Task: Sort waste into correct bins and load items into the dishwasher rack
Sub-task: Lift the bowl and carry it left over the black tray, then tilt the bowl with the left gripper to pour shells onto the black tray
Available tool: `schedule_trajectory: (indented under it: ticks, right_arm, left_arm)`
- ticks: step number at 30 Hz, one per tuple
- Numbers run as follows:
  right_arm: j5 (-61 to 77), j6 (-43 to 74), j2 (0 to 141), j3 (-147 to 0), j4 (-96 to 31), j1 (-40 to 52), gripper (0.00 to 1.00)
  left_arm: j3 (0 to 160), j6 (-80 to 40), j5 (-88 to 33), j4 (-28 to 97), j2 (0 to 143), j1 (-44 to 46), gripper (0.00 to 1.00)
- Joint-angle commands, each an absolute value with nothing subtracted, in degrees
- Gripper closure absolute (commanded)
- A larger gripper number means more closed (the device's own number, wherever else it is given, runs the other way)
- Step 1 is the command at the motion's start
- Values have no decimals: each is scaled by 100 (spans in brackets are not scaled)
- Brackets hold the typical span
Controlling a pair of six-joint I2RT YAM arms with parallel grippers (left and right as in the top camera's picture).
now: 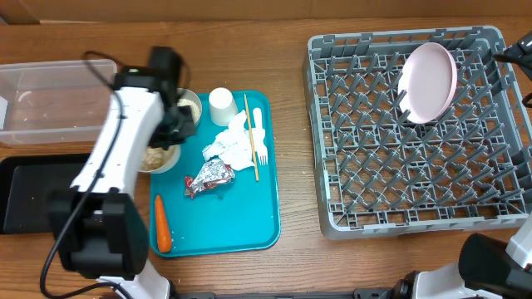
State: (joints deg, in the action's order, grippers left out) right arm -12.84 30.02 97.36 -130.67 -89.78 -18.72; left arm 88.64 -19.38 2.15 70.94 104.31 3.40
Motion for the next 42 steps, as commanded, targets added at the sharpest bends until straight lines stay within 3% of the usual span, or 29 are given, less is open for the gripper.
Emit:
schedule_trajectory:
  ticks: [1, 9, 19, 42]
  right_arm:
    - [-1293, 3048, 9754, -13054, -8971, -1872, 0]
    - [-1293, 3048, 9756, -13054, -8971, -1872, 0]
    - [-1293, 3048, 9754, -13054, -8971, -1872, 0]
    - [-1293, 3048, 9754, -13054, -8971, -1872, 0]
  left_arm:
    - [9024, -1916, -351, 7185, 10031, -384, 96]
    - [9021, -1271, -1697, 7255, 9887, -1601, 96]
    - [9013, -1116, -2034, 7284, 9887, -2665, 96]
    - [8984, 43, -4945, 7194, 10003, -5199, 96]
